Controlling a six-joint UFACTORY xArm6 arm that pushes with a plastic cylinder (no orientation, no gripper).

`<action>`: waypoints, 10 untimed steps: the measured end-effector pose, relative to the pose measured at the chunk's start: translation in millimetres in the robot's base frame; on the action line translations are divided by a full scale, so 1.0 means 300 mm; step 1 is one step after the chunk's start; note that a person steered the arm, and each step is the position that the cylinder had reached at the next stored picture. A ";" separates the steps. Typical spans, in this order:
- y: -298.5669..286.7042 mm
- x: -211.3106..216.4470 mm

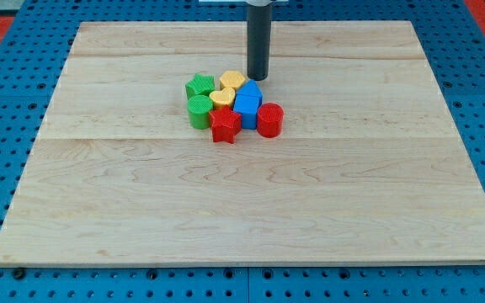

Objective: Adjust the red circle to the bottom right of the blue cube

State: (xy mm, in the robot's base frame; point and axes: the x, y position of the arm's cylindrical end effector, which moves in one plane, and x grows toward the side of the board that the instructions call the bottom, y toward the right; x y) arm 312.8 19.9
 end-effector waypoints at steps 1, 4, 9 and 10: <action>0.119 -0.088; 0.292 -0.109; 0.299 0.160; 0.166 0.307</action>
State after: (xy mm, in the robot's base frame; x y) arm 405.0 69.6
